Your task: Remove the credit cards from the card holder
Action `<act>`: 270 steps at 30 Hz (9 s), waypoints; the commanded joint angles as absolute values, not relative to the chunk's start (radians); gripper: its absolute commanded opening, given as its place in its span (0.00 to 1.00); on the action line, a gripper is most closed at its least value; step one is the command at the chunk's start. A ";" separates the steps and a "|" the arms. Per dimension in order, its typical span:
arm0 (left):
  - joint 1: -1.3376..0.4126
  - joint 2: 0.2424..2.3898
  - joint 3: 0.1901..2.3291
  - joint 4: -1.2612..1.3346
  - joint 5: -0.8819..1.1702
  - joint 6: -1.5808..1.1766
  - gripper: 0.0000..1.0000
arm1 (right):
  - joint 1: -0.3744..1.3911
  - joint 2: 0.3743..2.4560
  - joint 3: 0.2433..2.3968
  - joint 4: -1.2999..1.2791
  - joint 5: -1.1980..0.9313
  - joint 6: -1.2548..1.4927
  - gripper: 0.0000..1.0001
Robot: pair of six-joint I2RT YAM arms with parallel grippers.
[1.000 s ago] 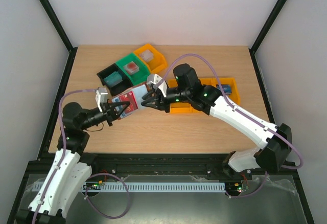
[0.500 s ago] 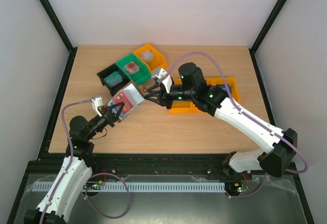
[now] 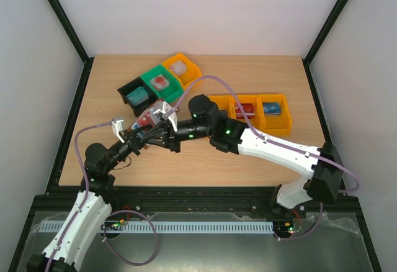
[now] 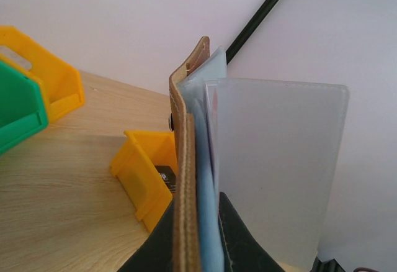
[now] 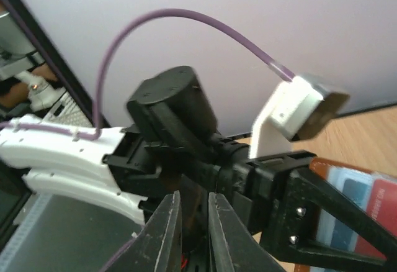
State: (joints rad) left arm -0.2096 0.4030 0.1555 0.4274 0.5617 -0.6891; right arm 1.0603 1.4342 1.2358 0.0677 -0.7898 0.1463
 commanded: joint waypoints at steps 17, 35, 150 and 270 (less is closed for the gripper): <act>-0.225 0.341 0.123 0.587 0.637 -0.718 0.02 | 0.911 1.544 1.262 -0.072 -0.654 0.157 0.11; -0.233 0.346 0.104 0.678 0.732 -0.790 0.02 | 0.894 1.435 1.307 -0.289 -0.513 -0.051 0.14; -0.281 0.398 0.094 0.665 0.687 -0.778 0.02 | 0.655 1.273 1.130 -0.247 -0.797 0.000 0.02; -0.133 0.470 0.406 0.659 0.728 -1.133 0.02 | 0.910 1.354 1.197 0.365 -0.675 0.564 0.78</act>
